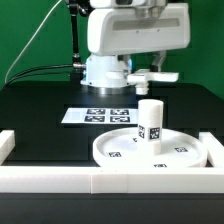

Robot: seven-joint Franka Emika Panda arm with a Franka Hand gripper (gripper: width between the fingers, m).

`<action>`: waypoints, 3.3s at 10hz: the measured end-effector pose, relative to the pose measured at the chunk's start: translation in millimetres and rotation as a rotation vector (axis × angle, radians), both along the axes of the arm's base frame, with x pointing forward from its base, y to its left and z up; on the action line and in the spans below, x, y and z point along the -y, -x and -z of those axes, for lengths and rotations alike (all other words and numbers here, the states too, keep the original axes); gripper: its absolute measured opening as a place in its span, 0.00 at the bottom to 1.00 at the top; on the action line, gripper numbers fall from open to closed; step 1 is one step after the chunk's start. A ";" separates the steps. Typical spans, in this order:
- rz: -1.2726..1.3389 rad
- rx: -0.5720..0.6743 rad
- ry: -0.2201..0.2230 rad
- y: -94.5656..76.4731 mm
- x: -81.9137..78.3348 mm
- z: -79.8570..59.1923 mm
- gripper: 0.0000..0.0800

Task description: Assemble round table

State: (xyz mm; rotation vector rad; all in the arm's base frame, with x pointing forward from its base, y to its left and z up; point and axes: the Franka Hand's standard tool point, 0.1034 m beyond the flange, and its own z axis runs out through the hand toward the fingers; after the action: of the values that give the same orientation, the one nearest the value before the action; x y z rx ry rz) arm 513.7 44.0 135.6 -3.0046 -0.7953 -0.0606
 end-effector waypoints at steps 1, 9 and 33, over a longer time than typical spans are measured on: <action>-0.006 0.002 -0.004 -12.4 -7.3 -3.5 0.55; -0.025 0.002 -0.008 -39.2 -12.9 -2.0 0.55; 0.001 0.009 -0.003 -31.7 8.4 26.1 0.55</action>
Offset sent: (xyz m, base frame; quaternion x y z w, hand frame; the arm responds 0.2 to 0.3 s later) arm 0.0000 0.0000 0.0000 0.0000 0.0000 0.0000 1.0000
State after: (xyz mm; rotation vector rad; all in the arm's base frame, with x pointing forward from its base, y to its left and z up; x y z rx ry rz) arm 545.4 35.6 109.5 -3.0045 -0.7935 -0.0745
